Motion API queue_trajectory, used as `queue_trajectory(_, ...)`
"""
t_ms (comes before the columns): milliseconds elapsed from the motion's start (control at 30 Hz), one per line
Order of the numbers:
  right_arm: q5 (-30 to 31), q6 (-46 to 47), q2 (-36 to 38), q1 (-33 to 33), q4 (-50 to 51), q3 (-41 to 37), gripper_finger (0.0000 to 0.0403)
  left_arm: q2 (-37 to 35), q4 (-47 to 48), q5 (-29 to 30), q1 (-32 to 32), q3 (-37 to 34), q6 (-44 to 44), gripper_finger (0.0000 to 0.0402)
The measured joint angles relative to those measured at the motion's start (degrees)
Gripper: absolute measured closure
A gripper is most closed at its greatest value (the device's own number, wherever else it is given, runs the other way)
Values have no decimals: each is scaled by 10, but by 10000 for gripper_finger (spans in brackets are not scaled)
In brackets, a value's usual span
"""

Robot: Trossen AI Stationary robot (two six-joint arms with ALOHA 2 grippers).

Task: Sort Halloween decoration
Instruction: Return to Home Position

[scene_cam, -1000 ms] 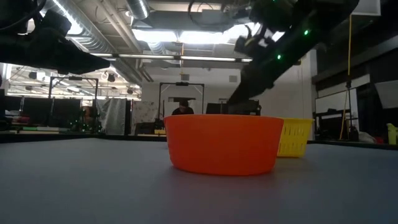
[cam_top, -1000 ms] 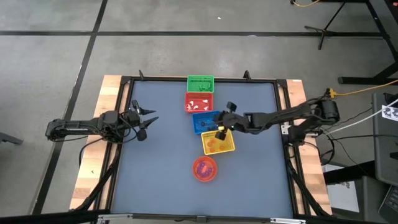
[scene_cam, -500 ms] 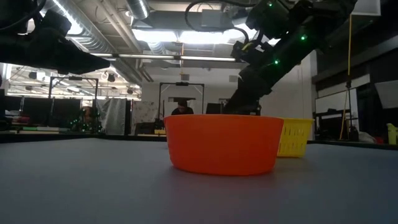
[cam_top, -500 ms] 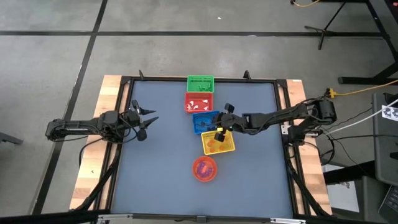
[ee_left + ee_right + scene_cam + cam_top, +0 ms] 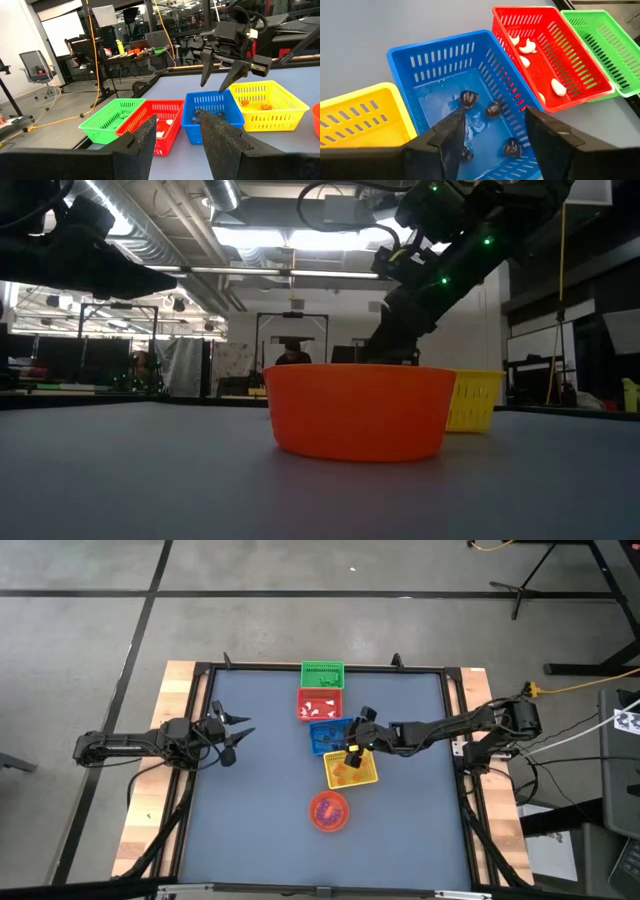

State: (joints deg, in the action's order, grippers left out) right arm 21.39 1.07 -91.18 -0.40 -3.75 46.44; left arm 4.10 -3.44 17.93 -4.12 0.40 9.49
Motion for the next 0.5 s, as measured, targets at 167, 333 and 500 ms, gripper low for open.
queue_trajectory(167, -38, 1, 8, 1, 38, 17, 207, 0, 0, 0, 0, 0, 0, 264)
queue_trajectory(333, -61, -1, 32, 1, 206, 105, 252, 0, 0, 0, 0, 0, 0, 264)
queue_trajectory(500, -102, -25, 53, 0, 380, 210, 318, 0, 0, 0, 0, 0, 0, 264)
